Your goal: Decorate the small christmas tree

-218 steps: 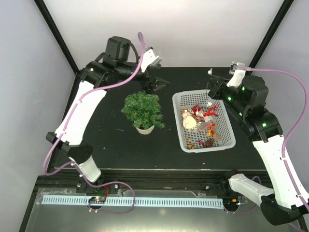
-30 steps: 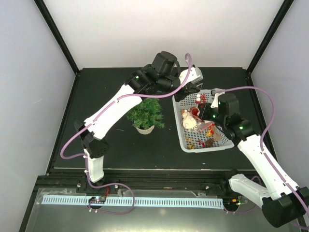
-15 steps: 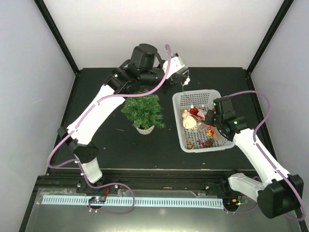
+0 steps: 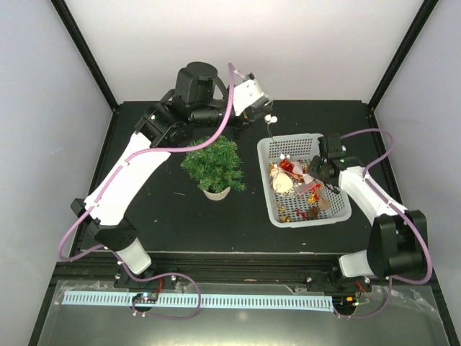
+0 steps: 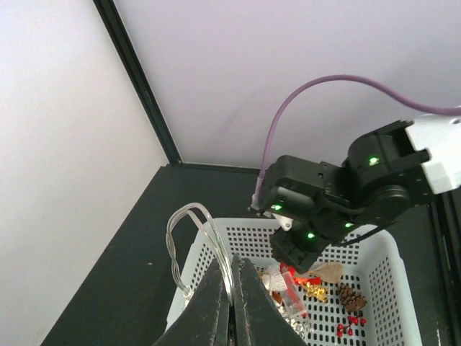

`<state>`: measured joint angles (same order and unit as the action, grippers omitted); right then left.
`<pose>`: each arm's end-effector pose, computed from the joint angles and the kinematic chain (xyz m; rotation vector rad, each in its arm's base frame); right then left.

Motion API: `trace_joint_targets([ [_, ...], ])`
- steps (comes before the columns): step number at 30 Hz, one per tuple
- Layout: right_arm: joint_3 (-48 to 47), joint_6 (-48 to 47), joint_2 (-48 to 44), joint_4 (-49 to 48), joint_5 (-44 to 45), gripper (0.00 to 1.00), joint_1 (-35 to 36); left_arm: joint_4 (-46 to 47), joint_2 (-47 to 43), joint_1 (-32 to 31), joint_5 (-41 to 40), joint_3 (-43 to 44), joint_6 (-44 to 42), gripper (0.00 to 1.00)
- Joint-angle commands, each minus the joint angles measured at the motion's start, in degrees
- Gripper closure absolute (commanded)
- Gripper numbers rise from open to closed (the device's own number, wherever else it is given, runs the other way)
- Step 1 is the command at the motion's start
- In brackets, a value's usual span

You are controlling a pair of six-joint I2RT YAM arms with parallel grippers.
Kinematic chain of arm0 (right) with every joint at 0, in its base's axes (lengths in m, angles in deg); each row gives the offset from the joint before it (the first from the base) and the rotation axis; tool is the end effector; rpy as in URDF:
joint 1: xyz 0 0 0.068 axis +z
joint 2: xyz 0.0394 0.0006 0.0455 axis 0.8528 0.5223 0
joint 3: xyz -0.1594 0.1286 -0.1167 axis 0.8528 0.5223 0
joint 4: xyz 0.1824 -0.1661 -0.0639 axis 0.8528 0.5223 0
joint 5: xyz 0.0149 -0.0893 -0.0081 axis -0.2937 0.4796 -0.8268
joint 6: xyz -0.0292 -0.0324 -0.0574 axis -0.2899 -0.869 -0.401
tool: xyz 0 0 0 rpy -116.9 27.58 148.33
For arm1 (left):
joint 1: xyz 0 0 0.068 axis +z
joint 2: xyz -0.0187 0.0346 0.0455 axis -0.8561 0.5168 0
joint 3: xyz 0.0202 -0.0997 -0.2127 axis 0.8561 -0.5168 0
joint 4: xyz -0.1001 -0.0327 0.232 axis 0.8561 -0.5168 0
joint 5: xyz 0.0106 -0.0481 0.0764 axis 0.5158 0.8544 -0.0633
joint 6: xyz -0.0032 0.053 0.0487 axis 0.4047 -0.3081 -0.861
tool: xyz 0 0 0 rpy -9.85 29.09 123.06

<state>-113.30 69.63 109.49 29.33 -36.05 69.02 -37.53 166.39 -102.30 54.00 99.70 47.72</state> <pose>0.2789 0.0428 0.1715 0.6125 2.5251 0.0975 0.2353 -0.2556 0.4634 1.2145 1.4791 -0.6888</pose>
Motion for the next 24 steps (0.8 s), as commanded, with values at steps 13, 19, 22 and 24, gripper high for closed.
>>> trace_joint_targets([
  [13,-4.78,-1.41,-3.20,-4.22,-0.28,0.28,-1.12,0.18,-3.46,0.24,0.16,7.40,-1.95,0.98],
  [19,1.44,-2.13,-14.35,-11.44,-17.64,0.31,-0.60,1.65,-3.06,0.25,-5.30,12.49,-4.02,0.98],
  [22,1.16,-3.13,-15.95,-14.62,-26.24,0.31,3.08,2.07,-2.84,0.18,-6.31,14.79,-4.79,0.99],
  [24,-1.11,-5.59,-15.85,-14.59,-26.33,0.30,7.73,2.52,-2.92,0.14,-7.05,15.47,-5.34,0.98],
])
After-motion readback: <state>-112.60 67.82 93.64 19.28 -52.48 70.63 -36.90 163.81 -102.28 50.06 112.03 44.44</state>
